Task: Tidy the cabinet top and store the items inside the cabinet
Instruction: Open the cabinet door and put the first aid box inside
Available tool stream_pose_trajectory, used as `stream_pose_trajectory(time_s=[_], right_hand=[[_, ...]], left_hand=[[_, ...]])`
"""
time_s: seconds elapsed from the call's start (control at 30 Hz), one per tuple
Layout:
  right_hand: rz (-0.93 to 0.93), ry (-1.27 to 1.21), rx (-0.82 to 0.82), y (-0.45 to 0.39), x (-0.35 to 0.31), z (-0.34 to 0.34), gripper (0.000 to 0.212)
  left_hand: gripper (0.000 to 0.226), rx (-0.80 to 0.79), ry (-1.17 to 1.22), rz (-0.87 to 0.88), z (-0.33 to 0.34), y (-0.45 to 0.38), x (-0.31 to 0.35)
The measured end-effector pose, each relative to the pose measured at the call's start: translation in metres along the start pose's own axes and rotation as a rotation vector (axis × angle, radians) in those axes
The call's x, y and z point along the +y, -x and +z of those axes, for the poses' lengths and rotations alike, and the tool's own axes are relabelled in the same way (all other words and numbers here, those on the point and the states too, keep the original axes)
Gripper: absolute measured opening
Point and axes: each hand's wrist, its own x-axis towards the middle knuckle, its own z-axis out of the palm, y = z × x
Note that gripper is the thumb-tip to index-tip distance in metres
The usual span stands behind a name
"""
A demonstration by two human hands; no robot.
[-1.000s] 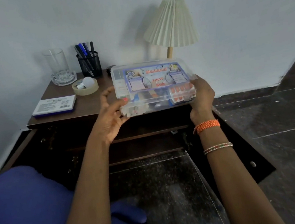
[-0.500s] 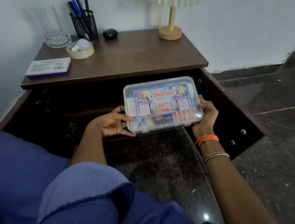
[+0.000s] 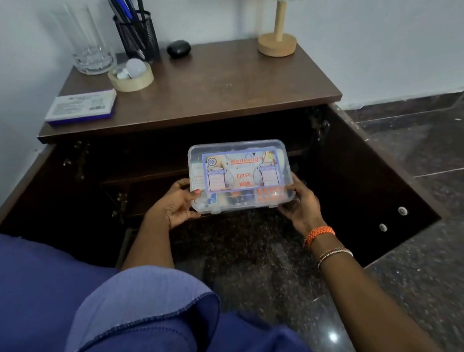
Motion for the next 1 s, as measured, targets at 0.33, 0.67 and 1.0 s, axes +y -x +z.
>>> stream_pose_trajectory(time_s=[0.33, 0.67, 1.0], right_hand=[[-0.055, -0.012, 0.196, -0.035, -0.016, 0.021, 0.029], [-0.266, 0.562, 0.39, -0.061, -0.029, 0.065, 0.083], [-0.722, 1.821, 0.13, -0.065, 0.015, 0.099, 0.062]], left_hand=[[0.059, 0.141, -0.031, 0.138, 0.02, -0.033, 0.003], [0.064, 0.246, -0.523, 0.451, 0.062, -0.065, 0.008], [0.068, 0.22, -0.457, 0.429, 0.066, -0.084, 0.011]])
